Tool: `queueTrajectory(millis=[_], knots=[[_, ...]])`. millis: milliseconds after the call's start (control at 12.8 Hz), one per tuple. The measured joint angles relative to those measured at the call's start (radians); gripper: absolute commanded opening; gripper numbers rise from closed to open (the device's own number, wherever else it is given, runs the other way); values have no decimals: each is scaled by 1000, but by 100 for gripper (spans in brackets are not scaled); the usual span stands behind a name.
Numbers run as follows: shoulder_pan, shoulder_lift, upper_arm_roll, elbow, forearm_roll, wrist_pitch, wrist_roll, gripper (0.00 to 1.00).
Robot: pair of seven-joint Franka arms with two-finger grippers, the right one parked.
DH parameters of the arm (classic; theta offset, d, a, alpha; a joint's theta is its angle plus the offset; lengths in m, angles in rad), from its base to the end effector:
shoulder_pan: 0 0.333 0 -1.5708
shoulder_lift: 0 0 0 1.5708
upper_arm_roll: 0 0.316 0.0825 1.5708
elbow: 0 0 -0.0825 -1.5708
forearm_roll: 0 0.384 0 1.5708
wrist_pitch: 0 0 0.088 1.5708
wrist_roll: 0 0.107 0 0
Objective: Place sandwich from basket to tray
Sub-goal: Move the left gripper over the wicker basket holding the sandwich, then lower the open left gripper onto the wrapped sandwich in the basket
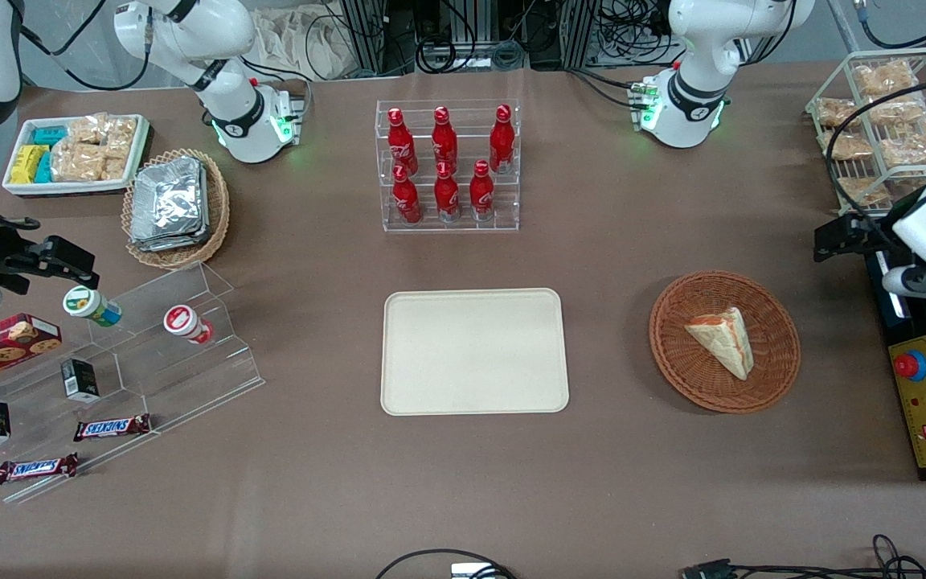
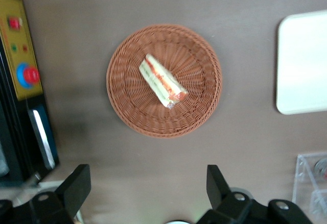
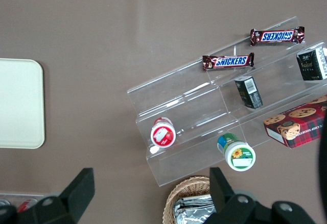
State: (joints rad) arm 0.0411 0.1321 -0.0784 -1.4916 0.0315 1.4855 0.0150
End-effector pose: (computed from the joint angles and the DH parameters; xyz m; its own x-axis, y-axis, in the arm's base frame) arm 0.5834 -0.0152 0.5796 0.9892 -0.0500 -0.1376 -0.0531 -0.9984 -0.0191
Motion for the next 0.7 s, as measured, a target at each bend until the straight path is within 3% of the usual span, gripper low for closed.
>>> queueTrajectory(millis=[701], knots=[[-4,-12,-6,-215,-1,246,-353,100]])
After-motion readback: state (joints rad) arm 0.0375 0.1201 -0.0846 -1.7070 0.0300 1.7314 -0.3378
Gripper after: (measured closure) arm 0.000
